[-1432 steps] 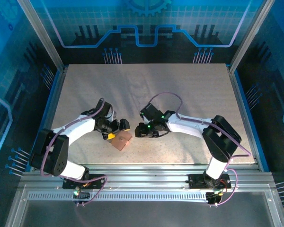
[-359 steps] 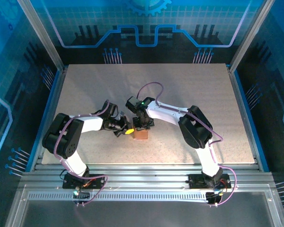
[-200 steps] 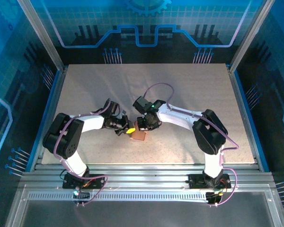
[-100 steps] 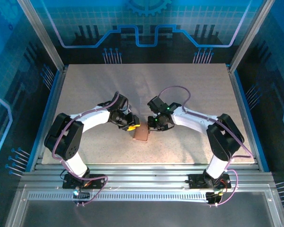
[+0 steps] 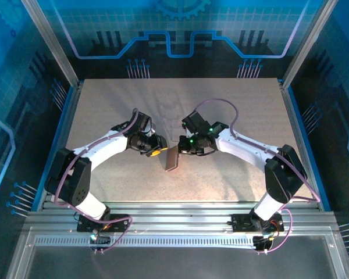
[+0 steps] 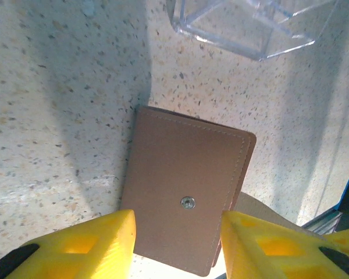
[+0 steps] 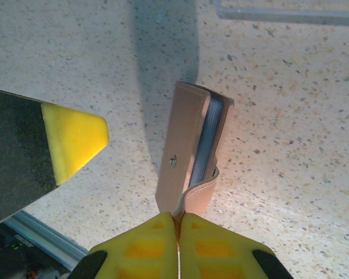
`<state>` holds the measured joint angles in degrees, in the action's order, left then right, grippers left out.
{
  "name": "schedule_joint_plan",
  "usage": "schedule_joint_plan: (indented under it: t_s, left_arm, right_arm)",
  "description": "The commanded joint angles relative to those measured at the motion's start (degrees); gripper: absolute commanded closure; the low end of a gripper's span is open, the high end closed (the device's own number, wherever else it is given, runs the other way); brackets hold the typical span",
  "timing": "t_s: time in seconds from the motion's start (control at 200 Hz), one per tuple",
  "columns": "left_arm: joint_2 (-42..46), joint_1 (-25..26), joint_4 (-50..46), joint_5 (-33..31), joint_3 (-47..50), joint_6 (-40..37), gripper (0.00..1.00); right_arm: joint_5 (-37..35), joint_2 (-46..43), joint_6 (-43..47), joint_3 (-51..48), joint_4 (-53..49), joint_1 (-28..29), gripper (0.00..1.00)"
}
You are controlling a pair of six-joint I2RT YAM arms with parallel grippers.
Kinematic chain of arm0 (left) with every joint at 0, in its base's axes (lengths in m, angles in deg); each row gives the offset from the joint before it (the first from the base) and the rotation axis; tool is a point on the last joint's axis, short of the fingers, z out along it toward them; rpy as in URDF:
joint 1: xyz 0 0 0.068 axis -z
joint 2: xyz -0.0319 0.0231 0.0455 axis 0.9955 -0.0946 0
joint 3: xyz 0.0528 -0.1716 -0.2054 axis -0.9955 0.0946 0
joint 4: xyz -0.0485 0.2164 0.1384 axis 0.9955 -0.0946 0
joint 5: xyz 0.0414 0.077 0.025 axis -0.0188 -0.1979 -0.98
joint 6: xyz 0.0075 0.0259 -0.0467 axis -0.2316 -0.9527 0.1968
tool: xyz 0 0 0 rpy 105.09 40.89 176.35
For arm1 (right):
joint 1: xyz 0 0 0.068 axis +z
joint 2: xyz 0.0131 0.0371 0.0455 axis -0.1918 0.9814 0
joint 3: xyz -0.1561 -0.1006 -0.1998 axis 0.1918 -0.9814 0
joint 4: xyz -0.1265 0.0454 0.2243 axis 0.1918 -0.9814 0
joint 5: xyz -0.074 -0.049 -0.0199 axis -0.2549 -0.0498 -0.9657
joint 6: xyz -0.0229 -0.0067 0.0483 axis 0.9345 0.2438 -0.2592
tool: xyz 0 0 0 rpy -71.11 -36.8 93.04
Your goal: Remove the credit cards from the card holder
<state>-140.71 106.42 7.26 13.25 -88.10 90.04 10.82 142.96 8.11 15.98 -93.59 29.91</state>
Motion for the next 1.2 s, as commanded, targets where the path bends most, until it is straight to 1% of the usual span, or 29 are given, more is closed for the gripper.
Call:
schedule_joint_plan:
  t_s: [0.0, 0.165, 0.35, 0.535, 0.635, 0.71, 0.92, 1.196]
  left_arm:
    - [2.6, -1.5, -2.2, -1.3, 0.0, -1.4, 0.57]
    - [4.2, -3.2, -2.5, -1.0, 1.2, -1.8, 0.57]
    - [4.4, -3.9, -2.5, -0.5, 1.9, -2.1, 0.56]
    - [3.1, -3.8, -1.2, 2.3, 2.6, -1.8, 0.56]
    - [2.2, -3.7, -0.3, 3.4, 3.1, -1.5, 0.58]
    - [1.0, -2.9, 0.6, 4.5, 3.0, -1.5, 0.6]
    - [-3.6, 0.9, 1.8, 5.4, 0.3, -0.6, 0.67]
    - [-7.9, 4.8, 3.8, 6.2, -3.0, 1.4, 0.7]
  right_arm:
    - [1.1, -2.4, 0.7, 3.0, -1.2, 1.0, 0.93]
    - [0.9, -1.9, 0.7, 5.6, -1.5, 2.7, 0.94]
    - [1.1, 0.4, 0.7, 7.9, -1.6, 4.1, 0.93]
    - [1.3, 1.7, -0.1, 7.8, -0.9, 4.7, 0.93]
    - [1.0, 1.6, -0.2, 7.8, -1.0, 4.8, 0.93]
    - [0.4, 1.1, 0.1, 7.5, -1.6, 4.7, 0.93]
    - [-1.6, -1.8, -0.1, 3.9, -3.1, 3.5, 0.93]
    - [-3.1, -6.8, 0.2, -3.1, -4.0, 0.3, 0.92]
